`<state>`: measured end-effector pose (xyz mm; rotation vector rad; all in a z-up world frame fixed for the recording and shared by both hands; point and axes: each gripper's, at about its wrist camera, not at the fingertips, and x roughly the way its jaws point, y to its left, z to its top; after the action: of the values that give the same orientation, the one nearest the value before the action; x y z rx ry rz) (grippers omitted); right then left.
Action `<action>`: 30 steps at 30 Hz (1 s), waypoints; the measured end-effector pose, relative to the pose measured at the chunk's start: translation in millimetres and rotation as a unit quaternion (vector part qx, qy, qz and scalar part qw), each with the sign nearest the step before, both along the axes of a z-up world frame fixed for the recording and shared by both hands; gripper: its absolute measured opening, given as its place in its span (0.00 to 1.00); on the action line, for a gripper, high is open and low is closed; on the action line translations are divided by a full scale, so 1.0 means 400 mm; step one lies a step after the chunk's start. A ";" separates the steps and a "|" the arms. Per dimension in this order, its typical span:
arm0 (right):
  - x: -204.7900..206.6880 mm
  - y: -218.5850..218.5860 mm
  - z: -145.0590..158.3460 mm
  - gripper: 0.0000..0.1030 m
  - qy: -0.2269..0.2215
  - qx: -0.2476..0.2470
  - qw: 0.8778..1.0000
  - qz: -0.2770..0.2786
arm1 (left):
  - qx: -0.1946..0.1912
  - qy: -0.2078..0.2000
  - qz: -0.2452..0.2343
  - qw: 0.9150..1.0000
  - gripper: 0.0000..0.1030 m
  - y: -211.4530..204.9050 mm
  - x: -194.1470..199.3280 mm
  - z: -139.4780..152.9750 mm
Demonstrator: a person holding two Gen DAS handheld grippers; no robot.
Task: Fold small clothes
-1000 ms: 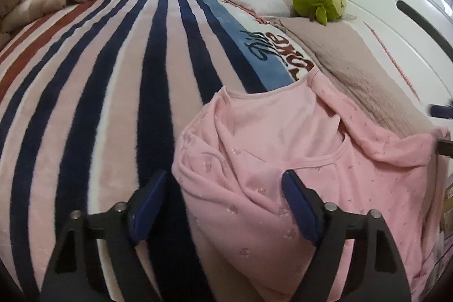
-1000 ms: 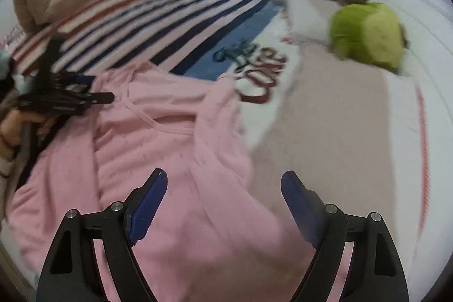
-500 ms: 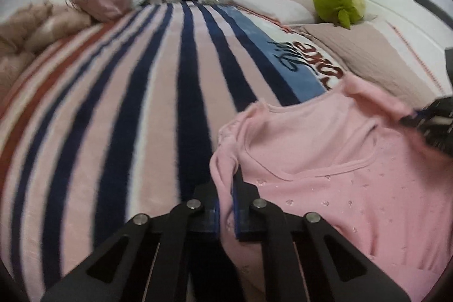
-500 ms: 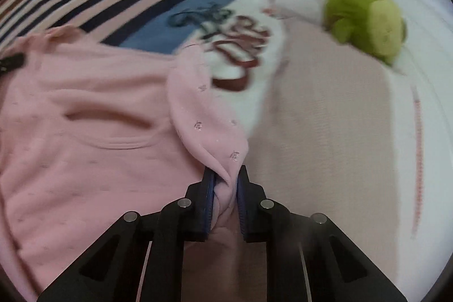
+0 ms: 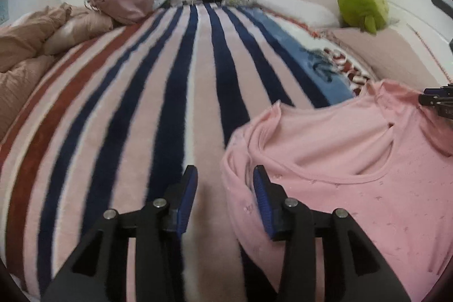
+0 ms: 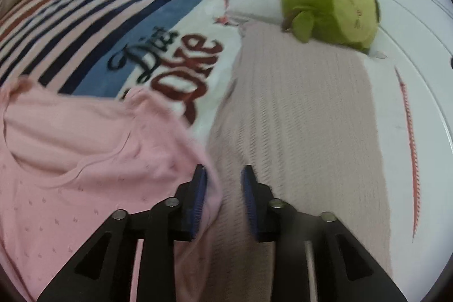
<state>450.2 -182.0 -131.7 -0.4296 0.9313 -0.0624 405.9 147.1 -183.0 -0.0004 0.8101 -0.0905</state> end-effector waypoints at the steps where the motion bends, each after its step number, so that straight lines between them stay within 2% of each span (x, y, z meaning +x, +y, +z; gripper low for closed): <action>1: 0.003 -0.006 0.010 0.50 -0.006 0.005 1.000 -0.002 | -0.011 -0.010 0.000 1.000 0.36 0.005 -0.019 0.022; 4: -0.016 -0.021 0.054 0.52 -0.020 -0.005 1.000 0.001 | -0.062 -0.033 -0.032 0.997 0.45 0.005 -0.081 0.092; 6: -0.058 -0.032 0.091 0.52 -0.028 0.014 0.999 0.010 | -0.075 -0.058 -0.061 0.994 0.50 -0.018 -0.144 0.140; 8: -0.126 -0.034 0.124 0.53 -0.029 0.059 0.997 0.041 | -0.076 -0.077 -0.078 0.991 0.54 -0.035 -0.205 0.169; 9: -0.191 -0.030 0.139 0.56 -0.029 0.076 0.995 0.065 | -0.079 -0.088 -0.090 0.989 0.54 -0.047 -0.253 0.186; 12: -0.342 -0.019 0.145 0.61 -0.022 0.089 0.989 0.113 | -0.091 -0.100 -0.108 0.985 0.56 -0.068 -0.355 0.201; 16: -0.555 -0.020 0.102 0.61 0.005 0.106 0.981 0.161 | -0.116 -0.081 -0.139 0.980 0.57 -0.108 -0.490 0.170; 20: -0.716 -0.068 0.042 0.61 0.021 0.138 0.976 0.166 | -0.126 -0.073 -0.146 0.979 0.57 -0.154 -0.584 0.126; 23: -0.814 -0.100 0.005 0.61 0.016 0.146 0.972 0.185 | -0.150 -0.056 -0.145 0.976 0.58 -0.180 -0.632 0.099; 26: -0.895 -0.115 -0.036 0.61 0.022 0.177 0.960 0.217 | -0.133 -0.052 -0.139 0.980 0.58 -0.215 -0.680 0.089; 28: -0.927 -0.112 -0.072 0.61 0.033 0.201 0.949 0.240 | -0.142 -0.046 -0.132 0.980 0.58 -0.227 -0.699 0.087; 30: -0.947 -0.093 -0.100 0.61 0.030 0.205 0.940 0.270 | -0.148 -0.042 -0.127 0.980 0.58 -0.238 -0.721 0.085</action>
<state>71.3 -219.3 -171.5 -0.2846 0.8308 0.6406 117.4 52.1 -149.1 -0.1735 0.7039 -0.4489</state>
